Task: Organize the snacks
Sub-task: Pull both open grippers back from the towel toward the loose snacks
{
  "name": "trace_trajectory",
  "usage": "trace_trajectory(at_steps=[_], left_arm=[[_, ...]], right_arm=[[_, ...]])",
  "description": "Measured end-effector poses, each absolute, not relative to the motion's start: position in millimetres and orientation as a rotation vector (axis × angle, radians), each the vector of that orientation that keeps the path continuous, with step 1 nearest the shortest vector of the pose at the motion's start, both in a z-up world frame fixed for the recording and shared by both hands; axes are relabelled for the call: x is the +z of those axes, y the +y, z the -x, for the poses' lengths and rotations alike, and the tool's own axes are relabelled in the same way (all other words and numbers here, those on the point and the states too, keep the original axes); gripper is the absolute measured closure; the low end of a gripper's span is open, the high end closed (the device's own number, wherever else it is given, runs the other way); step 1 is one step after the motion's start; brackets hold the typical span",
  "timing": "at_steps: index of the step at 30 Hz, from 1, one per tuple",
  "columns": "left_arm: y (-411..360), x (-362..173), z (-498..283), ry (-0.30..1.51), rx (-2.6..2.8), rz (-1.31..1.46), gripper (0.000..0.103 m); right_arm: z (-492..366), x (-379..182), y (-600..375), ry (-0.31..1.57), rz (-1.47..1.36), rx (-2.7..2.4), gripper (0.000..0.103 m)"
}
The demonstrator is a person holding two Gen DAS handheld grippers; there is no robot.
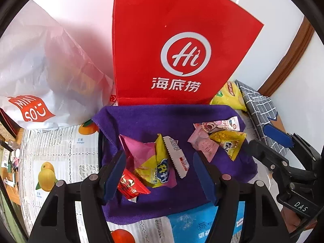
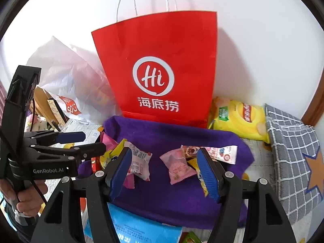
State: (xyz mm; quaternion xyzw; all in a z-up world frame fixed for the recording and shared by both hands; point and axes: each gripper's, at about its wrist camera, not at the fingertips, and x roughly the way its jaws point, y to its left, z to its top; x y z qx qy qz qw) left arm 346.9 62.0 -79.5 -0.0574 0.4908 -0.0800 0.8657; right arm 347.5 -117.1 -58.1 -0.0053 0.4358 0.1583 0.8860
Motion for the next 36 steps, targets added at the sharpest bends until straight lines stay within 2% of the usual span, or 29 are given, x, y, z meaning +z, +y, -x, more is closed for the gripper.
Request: trace_trajectory(at_steps=[14,24,36], left_arm=[[38,-45,-317,0.955,-0.229,0.084,0.036],[41,-10,-289,0.854,-0.210,0.067,0.036],[40,-11,-252,0.848,-0.180,0.040,0.036]], right_arm=[[-295,-38,-173,0.891,0.017,0.092,0.018],[-249,-35,-212,0.856,-0.015,0.034,0.017],[-220,-60,-231,0.923,-0.032,0.019,0.017]])
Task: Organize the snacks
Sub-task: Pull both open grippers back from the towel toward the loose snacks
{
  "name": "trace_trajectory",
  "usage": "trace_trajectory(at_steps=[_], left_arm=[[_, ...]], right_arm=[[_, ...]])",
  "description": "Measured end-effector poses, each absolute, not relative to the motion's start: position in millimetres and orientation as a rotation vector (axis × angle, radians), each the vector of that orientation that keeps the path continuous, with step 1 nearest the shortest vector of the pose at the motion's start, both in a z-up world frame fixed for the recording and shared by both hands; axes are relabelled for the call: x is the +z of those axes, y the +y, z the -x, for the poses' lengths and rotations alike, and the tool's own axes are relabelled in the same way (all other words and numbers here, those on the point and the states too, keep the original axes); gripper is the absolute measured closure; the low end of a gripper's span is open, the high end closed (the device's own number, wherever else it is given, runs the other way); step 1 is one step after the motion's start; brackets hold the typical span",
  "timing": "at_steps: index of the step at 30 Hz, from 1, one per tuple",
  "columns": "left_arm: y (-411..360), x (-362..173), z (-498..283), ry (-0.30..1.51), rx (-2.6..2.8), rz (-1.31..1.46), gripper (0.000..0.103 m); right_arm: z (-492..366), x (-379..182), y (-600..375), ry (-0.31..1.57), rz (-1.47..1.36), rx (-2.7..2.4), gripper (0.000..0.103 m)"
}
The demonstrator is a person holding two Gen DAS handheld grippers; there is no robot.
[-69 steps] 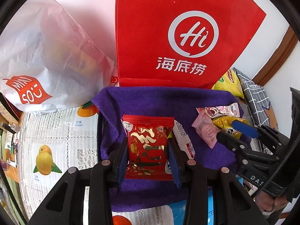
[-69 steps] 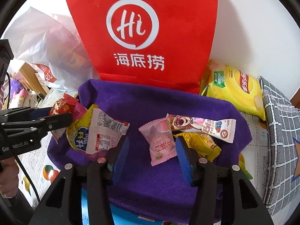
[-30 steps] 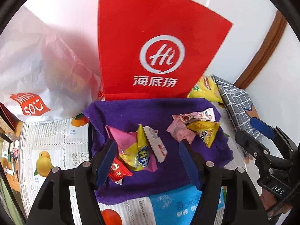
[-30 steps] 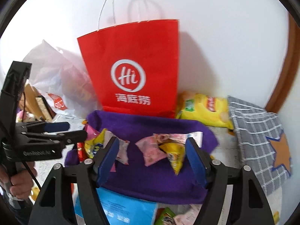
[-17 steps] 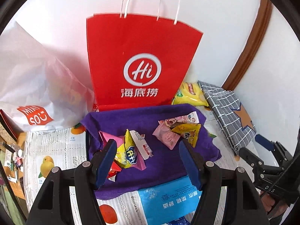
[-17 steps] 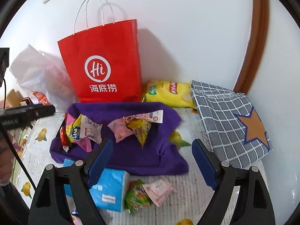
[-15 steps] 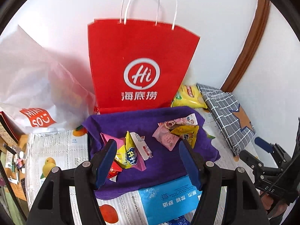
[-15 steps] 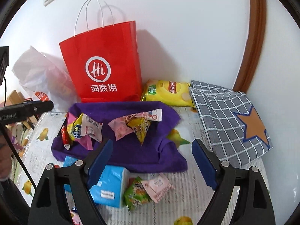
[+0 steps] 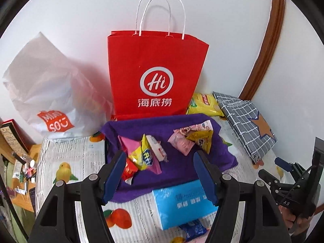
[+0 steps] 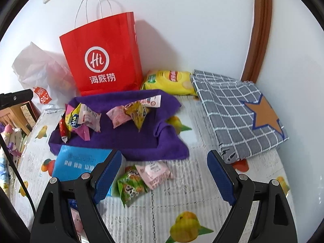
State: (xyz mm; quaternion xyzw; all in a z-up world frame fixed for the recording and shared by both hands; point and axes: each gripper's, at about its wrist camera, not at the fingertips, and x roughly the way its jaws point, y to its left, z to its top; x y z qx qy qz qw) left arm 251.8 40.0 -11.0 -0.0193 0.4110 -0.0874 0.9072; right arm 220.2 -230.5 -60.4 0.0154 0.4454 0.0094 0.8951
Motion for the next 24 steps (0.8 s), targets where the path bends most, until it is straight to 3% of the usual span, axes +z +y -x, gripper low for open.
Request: trace_trajectory(at_steps=[13,21,24], left_arm=[[56,-44,-214,0.952,-0.161,0.117,0.036],[67,-67,-199,1.000,-0.087,0.124,0.036],[71,-75,-196,1.021,-0.072,0.126,0.036]], right_arm=[[-204,-85,-240,0.963,-0.011,-0.012,0.017],[-204,-120,-240,1.019,-0.095,0.043,0.037],[-212,-127,-235,1.019,-0.075,0.060,0.039]])
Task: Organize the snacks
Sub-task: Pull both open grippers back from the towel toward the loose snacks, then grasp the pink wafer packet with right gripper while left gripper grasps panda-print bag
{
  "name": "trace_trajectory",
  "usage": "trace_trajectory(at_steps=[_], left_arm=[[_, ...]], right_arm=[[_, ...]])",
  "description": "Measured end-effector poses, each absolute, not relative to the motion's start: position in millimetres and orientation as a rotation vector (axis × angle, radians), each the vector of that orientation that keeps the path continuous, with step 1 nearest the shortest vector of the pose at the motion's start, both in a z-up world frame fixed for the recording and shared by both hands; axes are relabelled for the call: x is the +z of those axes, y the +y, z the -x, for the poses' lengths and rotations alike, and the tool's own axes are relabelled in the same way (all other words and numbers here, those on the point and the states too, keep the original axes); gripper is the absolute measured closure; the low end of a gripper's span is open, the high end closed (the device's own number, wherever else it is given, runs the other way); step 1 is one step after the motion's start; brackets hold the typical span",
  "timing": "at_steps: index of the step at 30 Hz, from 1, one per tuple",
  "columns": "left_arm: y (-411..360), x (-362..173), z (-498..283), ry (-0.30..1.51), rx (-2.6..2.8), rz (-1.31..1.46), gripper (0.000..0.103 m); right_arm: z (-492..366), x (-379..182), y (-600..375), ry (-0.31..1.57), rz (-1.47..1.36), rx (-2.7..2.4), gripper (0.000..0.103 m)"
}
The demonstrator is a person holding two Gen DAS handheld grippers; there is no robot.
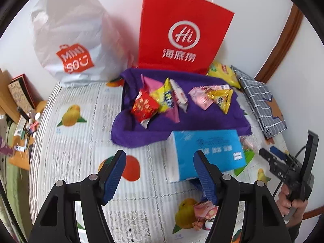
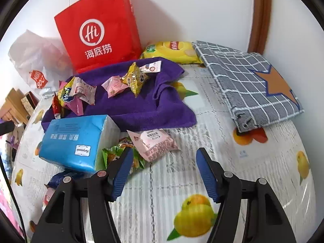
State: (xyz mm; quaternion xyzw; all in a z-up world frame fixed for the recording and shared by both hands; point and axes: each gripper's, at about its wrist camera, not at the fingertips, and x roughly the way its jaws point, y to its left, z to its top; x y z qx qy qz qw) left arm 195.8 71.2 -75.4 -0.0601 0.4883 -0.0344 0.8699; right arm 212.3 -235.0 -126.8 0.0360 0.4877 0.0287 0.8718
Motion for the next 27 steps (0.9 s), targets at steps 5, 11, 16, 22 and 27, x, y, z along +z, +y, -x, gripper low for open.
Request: trace_trajectory(at_steps=[5,11,16,22,27], left_arm=[[76,-85,-197,1.047,-0.051,0.133,0.036],[74,-92,-205,1.065,-0.044,0.129,0.036],[70,-100,-210,1.081,-0.050,0.123,0.036],[63,-111,-215,1.101,-0.074,0.130,0.036],[55,-117,-215,1.114,-0.089,0.122,0.036]], right_arm=[[-237,-133,-233,1.018,-0.106,0.092,0.040],[-270,-152,-235,1.055,-0.154,0.079,0.040],[-275,-172,-234,1.126,-0.091,0.091,0.042],[-259,-176,-249,1.153,-0.075,0.077,0.042],[-255,-183,-257,1.155,-0.097,0.079,0.041]])
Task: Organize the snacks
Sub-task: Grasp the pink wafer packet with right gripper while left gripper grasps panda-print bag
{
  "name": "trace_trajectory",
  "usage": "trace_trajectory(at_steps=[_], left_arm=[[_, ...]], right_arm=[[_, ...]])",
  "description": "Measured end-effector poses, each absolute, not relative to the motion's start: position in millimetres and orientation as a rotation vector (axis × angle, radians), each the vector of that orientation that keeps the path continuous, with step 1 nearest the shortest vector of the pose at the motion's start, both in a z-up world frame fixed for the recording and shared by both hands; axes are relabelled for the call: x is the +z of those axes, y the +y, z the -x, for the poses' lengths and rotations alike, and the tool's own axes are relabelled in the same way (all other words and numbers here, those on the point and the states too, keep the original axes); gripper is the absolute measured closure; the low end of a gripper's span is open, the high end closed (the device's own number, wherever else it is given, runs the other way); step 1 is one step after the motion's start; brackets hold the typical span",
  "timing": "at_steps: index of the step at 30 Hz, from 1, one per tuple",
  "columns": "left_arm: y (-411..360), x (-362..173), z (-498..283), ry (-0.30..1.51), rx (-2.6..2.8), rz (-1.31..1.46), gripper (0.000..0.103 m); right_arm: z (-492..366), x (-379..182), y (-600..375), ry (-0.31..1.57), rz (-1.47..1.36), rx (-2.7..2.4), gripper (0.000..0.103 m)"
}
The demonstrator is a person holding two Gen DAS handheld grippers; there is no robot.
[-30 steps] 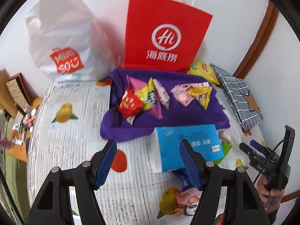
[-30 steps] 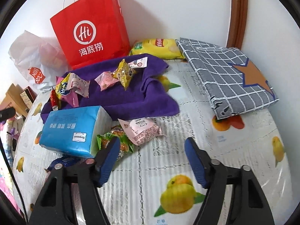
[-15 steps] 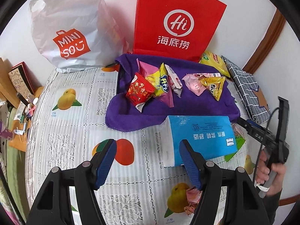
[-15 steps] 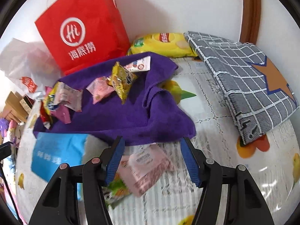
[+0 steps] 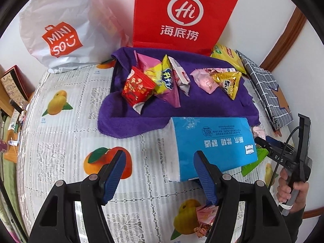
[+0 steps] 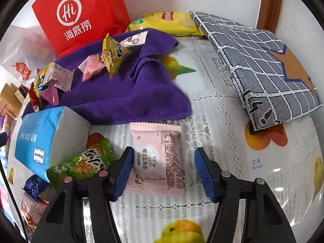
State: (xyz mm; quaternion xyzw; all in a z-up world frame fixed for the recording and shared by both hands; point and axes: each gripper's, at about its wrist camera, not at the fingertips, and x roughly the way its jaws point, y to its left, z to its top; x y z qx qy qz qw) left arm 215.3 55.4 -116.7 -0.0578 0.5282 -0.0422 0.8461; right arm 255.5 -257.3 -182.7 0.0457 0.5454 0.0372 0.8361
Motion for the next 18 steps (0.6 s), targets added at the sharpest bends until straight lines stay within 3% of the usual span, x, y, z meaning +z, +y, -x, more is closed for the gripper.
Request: trace_trajectory(at_steps=[5,7,8,18], left_arm=[[53,-121,-213,1.126,-0.085,0.111,0.036],[53,-122,-210,1.127,-0.083,0.110,0.036],[53,-122,-208,1.126,-0.085,0.109,0.036],[27,-127,-178,1.154,-0.197,0.101,0.036]], right_arm=[[-263,-186,-256,1.132,-0.091,0.074,0.043],[-263,-186,-253,1.119,-0.059,0.062,0.067],[-262,-184,-252,1.114,-0.041,0.059,0.072],[-224,-153,-275,1.055,-0.094,0.053,0.072]])
